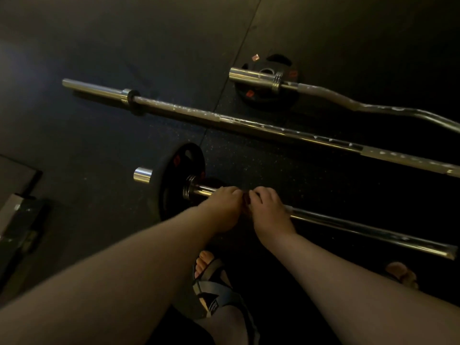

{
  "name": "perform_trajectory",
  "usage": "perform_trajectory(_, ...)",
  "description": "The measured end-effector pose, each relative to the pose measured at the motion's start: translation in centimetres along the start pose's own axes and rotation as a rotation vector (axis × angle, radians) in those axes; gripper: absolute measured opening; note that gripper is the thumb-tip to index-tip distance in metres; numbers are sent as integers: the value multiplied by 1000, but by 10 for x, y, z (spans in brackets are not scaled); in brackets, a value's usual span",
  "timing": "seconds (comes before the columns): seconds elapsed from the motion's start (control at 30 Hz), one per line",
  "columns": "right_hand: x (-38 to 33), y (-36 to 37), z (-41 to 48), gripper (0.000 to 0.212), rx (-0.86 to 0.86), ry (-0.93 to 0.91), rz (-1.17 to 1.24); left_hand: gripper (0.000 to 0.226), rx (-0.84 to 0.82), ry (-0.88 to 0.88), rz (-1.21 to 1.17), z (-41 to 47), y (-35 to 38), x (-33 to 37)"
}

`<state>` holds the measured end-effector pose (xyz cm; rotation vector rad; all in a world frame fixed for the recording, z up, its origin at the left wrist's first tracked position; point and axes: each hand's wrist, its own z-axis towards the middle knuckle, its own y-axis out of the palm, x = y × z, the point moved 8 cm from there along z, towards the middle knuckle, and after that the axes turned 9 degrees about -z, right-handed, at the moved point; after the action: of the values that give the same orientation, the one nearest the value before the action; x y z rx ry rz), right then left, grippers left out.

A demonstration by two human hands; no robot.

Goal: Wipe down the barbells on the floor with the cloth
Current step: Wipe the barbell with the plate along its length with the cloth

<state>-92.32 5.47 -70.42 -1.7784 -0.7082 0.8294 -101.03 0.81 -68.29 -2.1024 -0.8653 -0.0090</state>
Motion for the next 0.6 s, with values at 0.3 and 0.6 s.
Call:
perform_trajectory(0.3,98,8,-61,50,49,314,-48,46,296,-64,-332,0,28,-1)
perform_trajectory(0.6,50,5,-16,44,0,-12,-43,54,287,-76,-175,2,33,-4)
